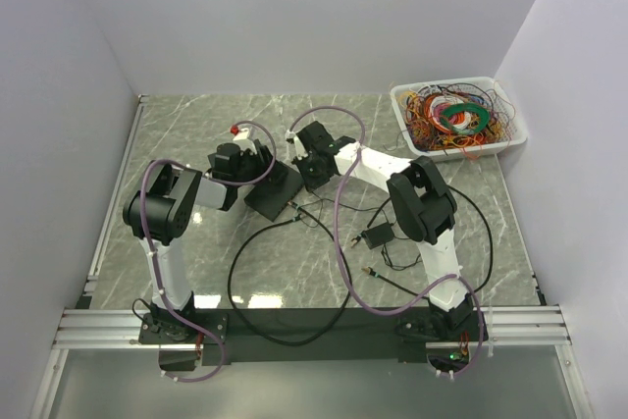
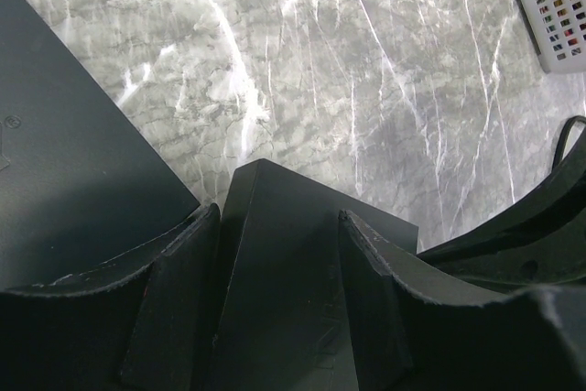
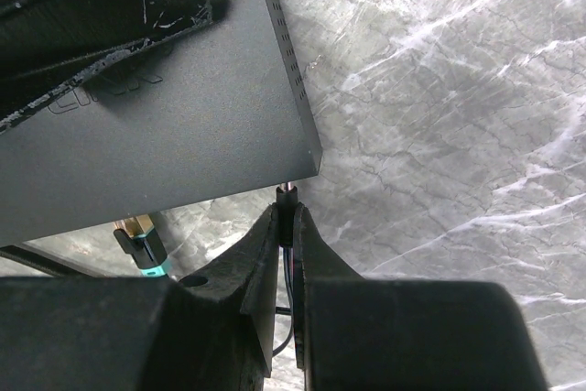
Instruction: Insert the plug into the switch port
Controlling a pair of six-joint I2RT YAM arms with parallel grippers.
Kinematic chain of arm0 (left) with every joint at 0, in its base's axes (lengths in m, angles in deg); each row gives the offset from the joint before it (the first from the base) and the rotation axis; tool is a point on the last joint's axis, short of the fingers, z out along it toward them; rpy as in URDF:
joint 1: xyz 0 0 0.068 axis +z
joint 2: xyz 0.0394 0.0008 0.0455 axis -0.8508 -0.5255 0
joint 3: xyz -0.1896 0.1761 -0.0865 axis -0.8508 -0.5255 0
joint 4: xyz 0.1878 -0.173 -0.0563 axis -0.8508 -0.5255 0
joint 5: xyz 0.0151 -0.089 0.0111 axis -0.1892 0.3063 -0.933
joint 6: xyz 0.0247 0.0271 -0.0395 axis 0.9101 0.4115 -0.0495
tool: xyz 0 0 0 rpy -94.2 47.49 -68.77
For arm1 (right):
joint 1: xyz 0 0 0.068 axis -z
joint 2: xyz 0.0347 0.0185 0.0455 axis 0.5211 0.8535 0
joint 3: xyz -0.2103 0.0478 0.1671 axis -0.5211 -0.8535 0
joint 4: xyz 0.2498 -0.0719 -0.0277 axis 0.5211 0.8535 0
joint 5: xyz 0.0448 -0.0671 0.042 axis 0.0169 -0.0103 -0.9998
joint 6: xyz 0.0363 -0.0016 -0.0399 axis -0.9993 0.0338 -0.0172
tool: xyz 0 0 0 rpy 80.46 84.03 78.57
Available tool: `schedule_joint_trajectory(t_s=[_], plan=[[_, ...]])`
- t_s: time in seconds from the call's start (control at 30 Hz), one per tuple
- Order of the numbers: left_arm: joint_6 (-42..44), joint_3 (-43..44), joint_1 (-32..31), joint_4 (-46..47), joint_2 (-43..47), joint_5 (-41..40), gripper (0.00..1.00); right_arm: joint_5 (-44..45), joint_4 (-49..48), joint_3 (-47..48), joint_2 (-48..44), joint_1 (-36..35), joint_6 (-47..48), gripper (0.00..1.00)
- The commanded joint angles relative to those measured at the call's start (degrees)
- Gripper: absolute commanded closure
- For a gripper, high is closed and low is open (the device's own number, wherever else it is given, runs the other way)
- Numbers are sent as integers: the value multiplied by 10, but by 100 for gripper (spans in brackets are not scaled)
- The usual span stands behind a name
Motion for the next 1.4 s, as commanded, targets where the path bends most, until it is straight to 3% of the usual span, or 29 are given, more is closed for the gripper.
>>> schedule_joint_trajectory(t_s=[0.0,0.47,0.8,1.07,1.37], plan=[[22,18,-2,-3,-14,27,40,-9,-16,23,-4,0,10,100],[48,16,-5,16,-19,125,39,76,-36,8,-7,-1,110,100],[78,33,-28,-20,-24,111,37,93,-134,-83,-64,-5,224,100],[80,30,-28,-16,-23,113,36,164,-142,-91,-66,-23,255,100],[90,22,-35,0,-30,134,38,215,-246,-141,-85,-39,309,100]])
